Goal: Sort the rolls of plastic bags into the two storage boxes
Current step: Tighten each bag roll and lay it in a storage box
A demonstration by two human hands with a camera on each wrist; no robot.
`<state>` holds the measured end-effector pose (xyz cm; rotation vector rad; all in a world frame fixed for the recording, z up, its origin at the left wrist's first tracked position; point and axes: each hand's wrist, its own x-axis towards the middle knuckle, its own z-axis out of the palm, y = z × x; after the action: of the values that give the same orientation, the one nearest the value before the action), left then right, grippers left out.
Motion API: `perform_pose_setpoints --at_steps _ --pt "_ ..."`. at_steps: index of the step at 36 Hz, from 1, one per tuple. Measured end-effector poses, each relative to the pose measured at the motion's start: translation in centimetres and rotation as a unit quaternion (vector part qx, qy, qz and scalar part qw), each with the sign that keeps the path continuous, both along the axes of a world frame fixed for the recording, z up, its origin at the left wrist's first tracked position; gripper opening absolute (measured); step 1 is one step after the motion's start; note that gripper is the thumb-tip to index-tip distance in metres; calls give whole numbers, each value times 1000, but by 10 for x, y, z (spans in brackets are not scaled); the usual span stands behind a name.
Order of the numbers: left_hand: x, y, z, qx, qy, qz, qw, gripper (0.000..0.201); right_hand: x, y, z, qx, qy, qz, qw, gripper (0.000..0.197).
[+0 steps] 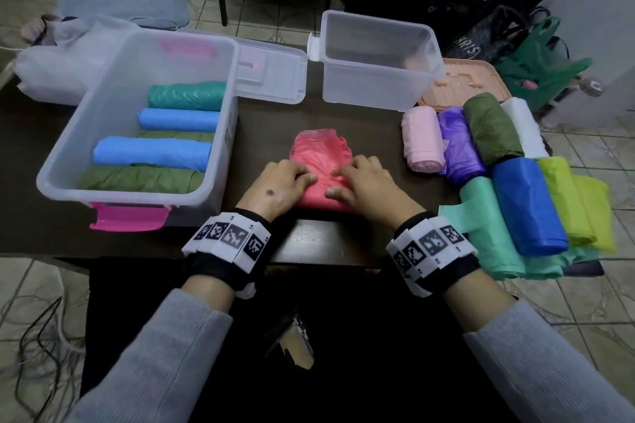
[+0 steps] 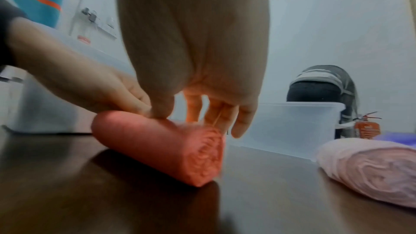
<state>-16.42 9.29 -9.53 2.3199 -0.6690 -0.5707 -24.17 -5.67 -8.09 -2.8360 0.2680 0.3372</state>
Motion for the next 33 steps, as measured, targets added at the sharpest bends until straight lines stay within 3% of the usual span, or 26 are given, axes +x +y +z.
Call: perform_pose_setpoints --at_steps 4,7,11,16,20,29,31,33 --pt "1 -8 -3 35 -35 21 999 38 -6 14 -1 -40 -109 18 993 33" --pt "3 -12 -4 37 -67 38 996 37 -10 20 -4 -43 -115 44 991 35" --pt "8 -12 -2 23 -46 56 997 32 -14 19 -9 -46 -85 59 994 57" --pt "10 -11 4 12 -92 69 993 24 -11 16 -13 -14 -98 49 994 48" --pt "5 -10 9 -33 -140 36 989 19 2 10 -8 21 -56 29 998 41" --pt "5 -3 10 1 -63 15 998 17 20 4 12 97 109 23 989 31" --pt "4 -3 6 5 -45 18 999 16 19 3 12 112 124 10 986 16" --pt "3 -4 3 2 -39 20 999 16 17 7 13 124 128 -4 984 22"
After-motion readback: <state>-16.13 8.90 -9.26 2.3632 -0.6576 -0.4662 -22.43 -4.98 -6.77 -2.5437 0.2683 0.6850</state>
